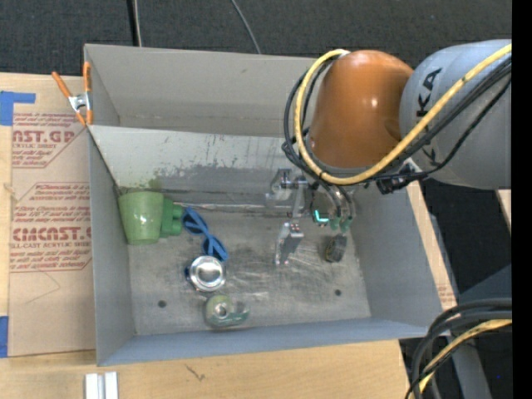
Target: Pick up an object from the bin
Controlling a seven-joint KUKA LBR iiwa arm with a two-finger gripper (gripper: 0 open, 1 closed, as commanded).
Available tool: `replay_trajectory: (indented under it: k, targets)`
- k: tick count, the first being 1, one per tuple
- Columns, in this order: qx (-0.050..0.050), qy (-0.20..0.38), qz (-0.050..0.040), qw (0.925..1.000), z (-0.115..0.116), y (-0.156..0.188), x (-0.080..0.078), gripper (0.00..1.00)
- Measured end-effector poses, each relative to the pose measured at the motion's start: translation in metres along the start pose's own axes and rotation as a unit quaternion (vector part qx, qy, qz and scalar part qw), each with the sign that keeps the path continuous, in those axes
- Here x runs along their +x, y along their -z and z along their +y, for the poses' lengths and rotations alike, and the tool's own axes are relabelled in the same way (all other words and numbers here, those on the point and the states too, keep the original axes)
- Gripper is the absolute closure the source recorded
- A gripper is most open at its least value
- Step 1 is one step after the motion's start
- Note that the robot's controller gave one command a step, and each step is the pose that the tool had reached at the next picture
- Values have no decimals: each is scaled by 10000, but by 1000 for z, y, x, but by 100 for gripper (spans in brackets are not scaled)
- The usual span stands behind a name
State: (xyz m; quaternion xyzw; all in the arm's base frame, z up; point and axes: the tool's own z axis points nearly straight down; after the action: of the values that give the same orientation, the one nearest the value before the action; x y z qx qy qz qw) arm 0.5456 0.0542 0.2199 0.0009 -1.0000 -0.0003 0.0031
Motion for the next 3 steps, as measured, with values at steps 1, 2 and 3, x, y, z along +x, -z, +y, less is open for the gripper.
replay_trajectory:
  k: [1, 2, 3]
  targets:
    - [3, 1556, -3, 9878, -10, -138, 4, 0]
    - [9, 2399, -64, 9708, 0, -135, 59, 0]
    - [4, 4213, -32, 9069, 48, -131, 62, 0]
